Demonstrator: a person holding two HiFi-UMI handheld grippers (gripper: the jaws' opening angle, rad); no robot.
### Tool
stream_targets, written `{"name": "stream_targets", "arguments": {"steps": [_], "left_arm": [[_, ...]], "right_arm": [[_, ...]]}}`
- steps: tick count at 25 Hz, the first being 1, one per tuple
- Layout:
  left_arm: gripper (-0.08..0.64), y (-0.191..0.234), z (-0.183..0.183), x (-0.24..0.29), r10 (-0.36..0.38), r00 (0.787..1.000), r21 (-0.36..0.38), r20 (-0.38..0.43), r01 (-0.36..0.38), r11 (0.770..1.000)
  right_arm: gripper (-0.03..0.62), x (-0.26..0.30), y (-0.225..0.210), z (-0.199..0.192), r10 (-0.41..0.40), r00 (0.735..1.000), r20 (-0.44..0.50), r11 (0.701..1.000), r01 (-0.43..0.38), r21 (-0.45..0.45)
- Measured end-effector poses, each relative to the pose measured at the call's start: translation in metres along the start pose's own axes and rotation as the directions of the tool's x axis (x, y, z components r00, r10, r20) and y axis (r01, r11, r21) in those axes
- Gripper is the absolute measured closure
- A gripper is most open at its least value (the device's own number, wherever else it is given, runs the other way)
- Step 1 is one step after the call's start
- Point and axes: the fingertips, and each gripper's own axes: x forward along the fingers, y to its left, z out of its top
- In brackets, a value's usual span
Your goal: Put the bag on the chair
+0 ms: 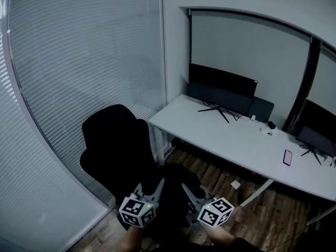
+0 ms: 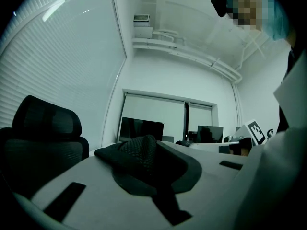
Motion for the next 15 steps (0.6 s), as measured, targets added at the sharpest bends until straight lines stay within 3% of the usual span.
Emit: {"name": "stream_targets", "arguments": {"steps": [8, 15], "left_arm": [[0.531, 0.058, 0.012, -0.002, -0.085, 0.996, 0.009, -0.011, 0.085, 0.996], [0.531, 0.099, 0.006, 0.016, -0.085, 0.996, 0.004, -0.023, 0.085, 0.996]], "right_arm": [[0.529, 0.055, 0.01, -0.009, -0.097, 0.994, 0.045, 0.995, 0.098, -0.017], [0.529, 0.093, -0.006, -0.019, -0.152, 0.988, 0.034, 0.988, 0.153, -0.033]]}}
